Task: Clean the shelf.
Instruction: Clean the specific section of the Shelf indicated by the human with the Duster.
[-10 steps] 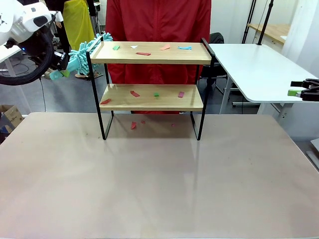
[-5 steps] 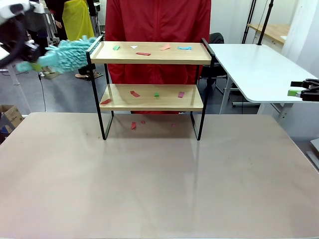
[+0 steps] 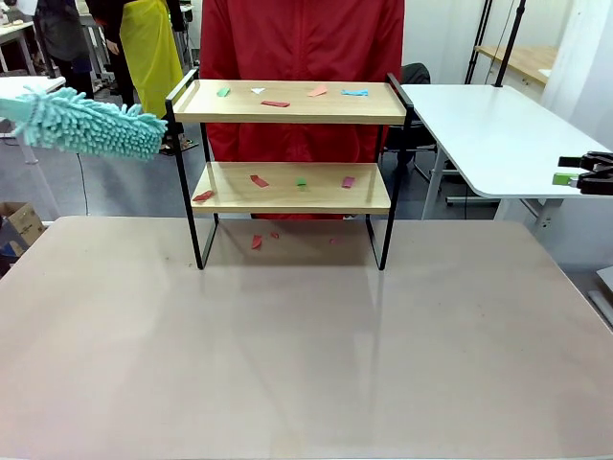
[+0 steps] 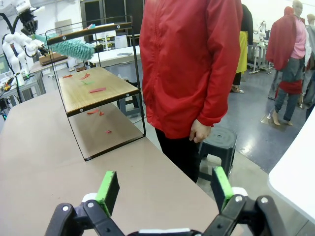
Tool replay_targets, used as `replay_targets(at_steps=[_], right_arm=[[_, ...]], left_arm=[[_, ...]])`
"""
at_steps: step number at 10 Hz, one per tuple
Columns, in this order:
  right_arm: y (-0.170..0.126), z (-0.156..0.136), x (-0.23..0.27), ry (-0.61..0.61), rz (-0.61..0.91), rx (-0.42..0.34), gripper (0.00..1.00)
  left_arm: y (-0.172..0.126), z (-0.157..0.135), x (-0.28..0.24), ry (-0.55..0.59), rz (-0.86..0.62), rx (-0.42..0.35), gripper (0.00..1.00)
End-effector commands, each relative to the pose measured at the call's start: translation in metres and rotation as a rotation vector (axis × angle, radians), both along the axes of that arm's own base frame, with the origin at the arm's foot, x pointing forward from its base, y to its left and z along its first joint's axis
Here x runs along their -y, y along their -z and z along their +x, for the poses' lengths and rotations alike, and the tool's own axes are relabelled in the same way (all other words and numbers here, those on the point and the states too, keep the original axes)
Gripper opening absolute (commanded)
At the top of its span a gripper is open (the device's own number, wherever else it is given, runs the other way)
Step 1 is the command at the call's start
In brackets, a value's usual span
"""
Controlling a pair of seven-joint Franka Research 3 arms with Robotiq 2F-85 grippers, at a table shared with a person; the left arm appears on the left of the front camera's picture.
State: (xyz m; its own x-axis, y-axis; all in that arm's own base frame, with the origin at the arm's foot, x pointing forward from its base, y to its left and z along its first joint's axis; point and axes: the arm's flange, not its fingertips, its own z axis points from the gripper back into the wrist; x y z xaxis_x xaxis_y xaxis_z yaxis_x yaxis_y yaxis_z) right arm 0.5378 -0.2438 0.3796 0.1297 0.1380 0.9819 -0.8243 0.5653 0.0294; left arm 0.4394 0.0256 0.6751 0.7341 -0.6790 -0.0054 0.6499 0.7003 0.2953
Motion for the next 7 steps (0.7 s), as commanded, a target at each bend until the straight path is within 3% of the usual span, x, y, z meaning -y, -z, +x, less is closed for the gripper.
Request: replay_targets(at_steps=[1, 2, 4, 7], right_arm=[[-0.009, 0.001, -0.003, 0.016, -0.002, -0.012, 1.00], [-0.009, 0.001, -0.003, 0.016, -0.002, -0.012, 1.00], [-0.009, 0.001, -0.003, 0.016, -0.002, -0.012, 1.00], [-0.009, 0.001, -0.003, 0.016, -0.002, -0.012, 1.00]], left_arm=[[-0.006, -0.025, -0.010, 0.214, 0.159, -0.105, 0.13], [-0.001, -0.038, -0.012, 0.275, 0.230, -0.172, 0.13], [0.008, -0.066, -0.005, 0.544, 0.225, -0.280, 0.13], [0.030, -0.093, 0.027, 0.748, 0.200, -0.416, 0.13]])
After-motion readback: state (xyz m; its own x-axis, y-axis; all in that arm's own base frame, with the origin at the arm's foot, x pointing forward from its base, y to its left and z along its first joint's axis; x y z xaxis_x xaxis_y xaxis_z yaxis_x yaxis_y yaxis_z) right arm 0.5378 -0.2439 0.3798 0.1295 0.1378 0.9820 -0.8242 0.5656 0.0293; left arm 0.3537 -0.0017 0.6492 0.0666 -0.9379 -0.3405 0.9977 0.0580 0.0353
